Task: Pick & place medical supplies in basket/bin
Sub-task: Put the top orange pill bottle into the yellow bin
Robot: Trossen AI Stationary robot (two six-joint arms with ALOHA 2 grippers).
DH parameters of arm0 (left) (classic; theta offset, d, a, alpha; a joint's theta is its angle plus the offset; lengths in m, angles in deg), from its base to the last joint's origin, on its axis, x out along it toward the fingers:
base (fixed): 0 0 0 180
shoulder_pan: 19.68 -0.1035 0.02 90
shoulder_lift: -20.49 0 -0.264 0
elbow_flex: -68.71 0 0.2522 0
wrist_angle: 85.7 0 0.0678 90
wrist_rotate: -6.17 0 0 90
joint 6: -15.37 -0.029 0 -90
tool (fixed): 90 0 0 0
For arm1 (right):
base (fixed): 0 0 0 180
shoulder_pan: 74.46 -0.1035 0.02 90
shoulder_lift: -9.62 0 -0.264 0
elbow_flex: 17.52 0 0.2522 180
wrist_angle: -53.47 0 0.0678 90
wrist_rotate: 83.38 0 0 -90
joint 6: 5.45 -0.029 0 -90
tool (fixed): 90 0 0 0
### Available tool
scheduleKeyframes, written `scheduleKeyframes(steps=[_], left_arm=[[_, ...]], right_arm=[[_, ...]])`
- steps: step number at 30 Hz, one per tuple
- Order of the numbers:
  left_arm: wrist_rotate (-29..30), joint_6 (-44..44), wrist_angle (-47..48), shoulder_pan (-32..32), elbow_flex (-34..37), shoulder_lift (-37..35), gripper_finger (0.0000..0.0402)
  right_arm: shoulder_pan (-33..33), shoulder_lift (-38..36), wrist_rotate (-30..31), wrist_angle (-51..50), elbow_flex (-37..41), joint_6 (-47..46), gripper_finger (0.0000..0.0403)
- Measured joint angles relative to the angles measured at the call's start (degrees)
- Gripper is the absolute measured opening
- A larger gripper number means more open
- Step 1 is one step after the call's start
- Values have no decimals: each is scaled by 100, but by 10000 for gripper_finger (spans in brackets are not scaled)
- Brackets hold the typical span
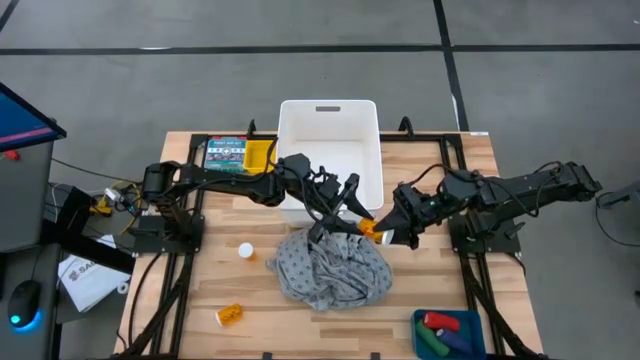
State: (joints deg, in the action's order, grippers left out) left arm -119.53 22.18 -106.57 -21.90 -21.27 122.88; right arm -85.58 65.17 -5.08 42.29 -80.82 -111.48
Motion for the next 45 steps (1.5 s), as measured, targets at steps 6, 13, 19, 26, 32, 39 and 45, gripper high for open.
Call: scheduleKeyframes(steps=[6, 13, 19, 26, 32, 39, 45], left_arm=[[24, 11, -14, 2, 3, 0, 170], [37, 11, -51, 4, 3, 0, 170], [37, 13, -109, 4, 3, 0, 170], [57, 83, -179, 11, 3, 0, 170], [42, 49, -121, 15, 5, -73, 170], [24, -59, 64, -11, 8, -198, 170], [-1, -57, 146, -11, 1, -197, 170]], right_arm=[[0, 0, 14, 23, 0, 105, 244], [4, 0, 13, 28, -2, 150, 245], [11, 0, 28, 25, -11, 237, 245], [79, 0, 21, 83, -11, 299, 245], [79, 0, -4, 116, -11, 318, 245], [79, -9, -28, 259, -13, 318, 245], [79, -7, -46, 276, -13, 411, 245]])
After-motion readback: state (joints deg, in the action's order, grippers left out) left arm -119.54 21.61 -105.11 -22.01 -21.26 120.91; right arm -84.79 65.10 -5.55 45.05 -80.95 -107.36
